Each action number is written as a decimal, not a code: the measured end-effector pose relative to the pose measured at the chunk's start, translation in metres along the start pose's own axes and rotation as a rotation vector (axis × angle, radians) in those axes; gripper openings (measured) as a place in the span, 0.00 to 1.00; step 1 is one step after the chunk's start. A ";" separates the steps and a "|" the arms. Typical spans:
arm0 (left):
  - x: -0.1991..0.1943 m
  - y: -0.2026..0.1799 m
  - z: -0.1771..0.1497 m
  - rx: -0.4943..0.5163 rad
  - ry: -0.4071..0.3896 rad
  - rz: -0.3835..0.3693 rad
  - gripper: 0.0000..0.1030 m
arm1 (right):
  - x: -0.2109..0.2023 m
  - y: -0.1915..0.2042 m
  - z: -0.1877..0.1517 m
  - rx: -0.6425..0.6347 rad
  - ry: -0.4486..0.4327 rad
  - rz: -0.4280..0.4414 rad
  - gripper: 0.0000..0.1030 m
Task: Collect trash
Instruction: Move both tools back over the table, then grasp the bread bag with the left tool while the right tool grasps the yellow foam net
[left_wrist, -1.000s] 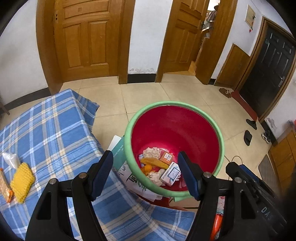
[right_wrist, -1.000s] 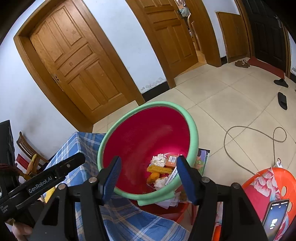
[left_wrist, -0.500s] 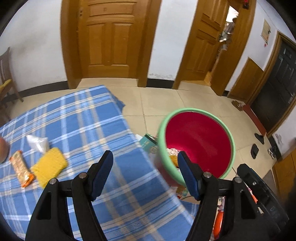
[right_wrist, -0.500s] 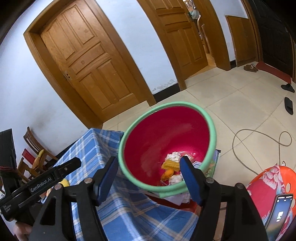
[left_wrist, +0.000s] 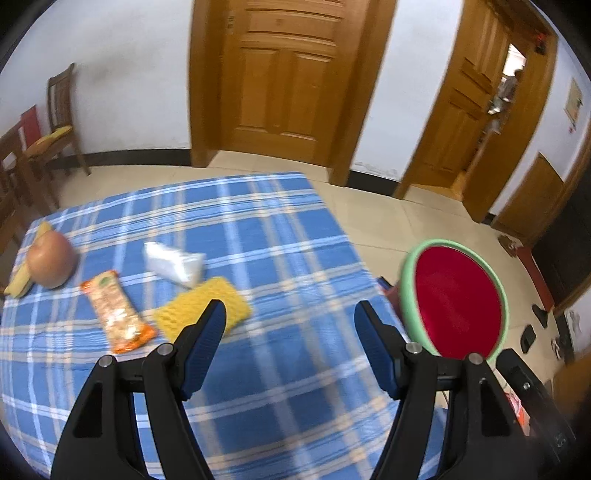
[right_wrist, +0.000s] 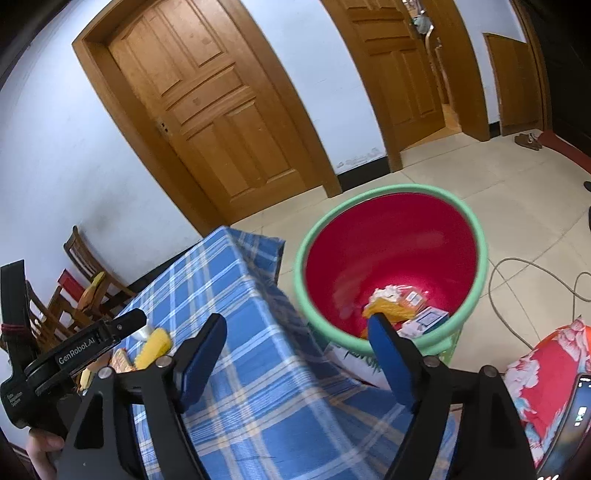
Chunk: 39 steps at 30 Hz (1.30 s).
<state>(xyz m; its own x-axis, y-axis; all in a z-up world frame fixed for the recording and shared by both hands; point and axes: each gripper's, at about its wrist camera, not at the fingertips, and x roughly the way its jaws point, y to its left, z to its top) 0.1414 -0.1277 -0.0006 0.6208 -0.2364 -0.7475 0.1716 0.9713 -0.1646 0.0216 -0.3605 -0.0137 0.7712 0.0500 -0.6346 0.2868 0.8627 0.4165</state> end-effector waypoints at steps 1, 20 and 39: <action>-0.001 0.006 0.000 -0.011 -0.001 0.009 0.70 | 0.002 0.004 -0.002 -0.005 0.004 0.003 0.81; 0.017 0.127 -0.003 -0.196 0.023 0.213 0.70 | 0.034 0.069 -0.020 -0.101 0.075 0.033 0.82; 0.060 0.164 -0.014 -0.260 0.107 0.194 0.59 | 0.073 0.110 -0.035 -0.171 0.149 0.036 0.83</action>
<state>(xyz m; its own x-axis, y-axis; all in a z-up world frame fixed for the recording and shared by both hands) 0.1962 0.0181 -0.0815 0.5368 -0.0555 -0.8419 -0.1515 0.9753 -0.1609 0.0897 -0.2446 -0.0375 0.6833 0.1454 -0.7155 0.1499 0.9312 0.3324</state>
